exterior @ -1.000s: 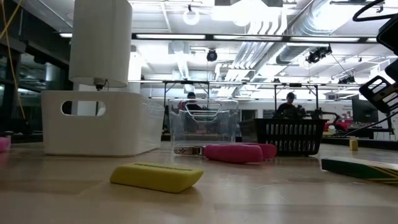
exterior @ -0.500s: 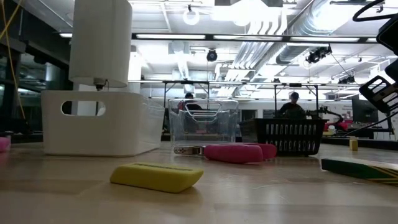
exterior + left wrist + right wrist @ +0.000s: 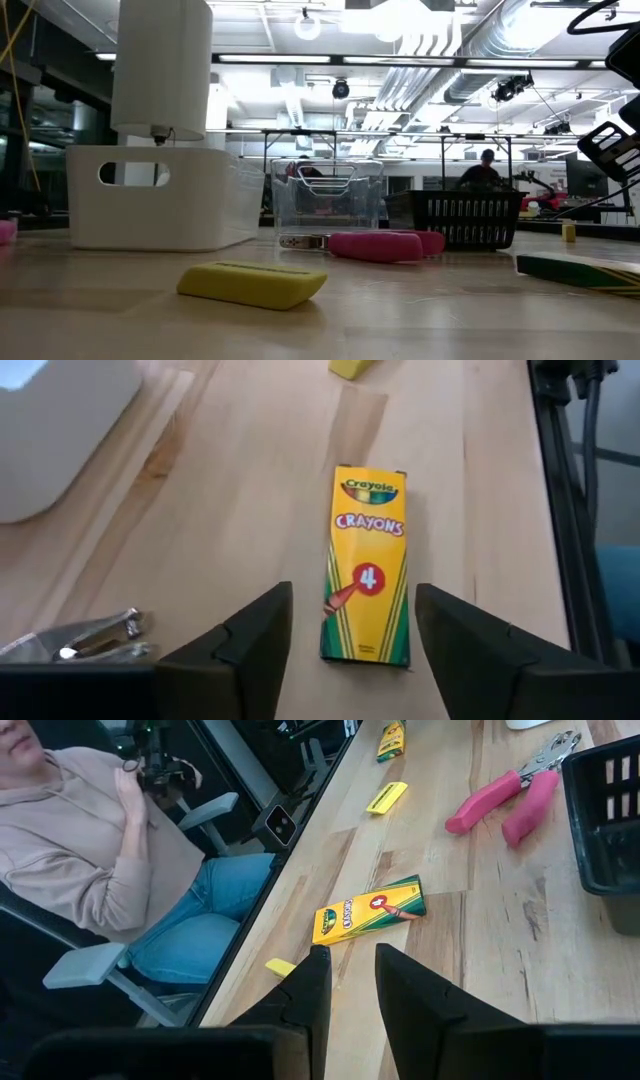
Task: Pick & Place School Supplies
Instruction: Put the left box of crayon into the white bin
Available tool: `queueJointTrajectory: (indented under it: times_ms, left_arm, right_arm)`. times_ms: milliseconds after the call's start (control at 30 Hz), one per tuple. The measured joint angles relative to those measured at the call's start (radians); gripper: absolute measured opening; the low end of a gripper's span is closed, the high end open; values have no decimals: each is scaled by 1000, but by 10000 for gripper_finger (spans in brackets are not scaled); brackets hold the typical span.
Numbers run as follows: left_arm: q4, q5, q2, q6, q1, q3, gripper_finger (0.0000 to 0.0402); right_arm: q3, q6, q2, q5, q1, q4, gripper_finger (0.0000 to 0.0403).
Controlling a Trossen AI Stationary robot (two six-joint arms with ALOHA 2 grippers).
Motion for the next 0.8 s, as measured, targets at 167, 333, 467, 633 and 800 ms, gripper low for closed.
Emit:
queueJointTrajectory:
  times_ms: [167,333,467,633,800]
  left_arm:
    - [57,-30,51,-15,-14,0,234]
    - [96,-33,75,-17,-20,0,241]
    - [112,-54,107,-23,-27,0,241]
    - [117,-72,134,-41,-30,0,241]
    - [117,-77,148,-41,-30,0,241]
  right_arm:
    - [0,0,0,0,0,0,74]
    - [0,0,0,0,0,0,74]
    - [0,0,0,0,0,0,74]
    - [0,0,0,0,0,0,74]
    - [0,0,0,0,0,0,74]
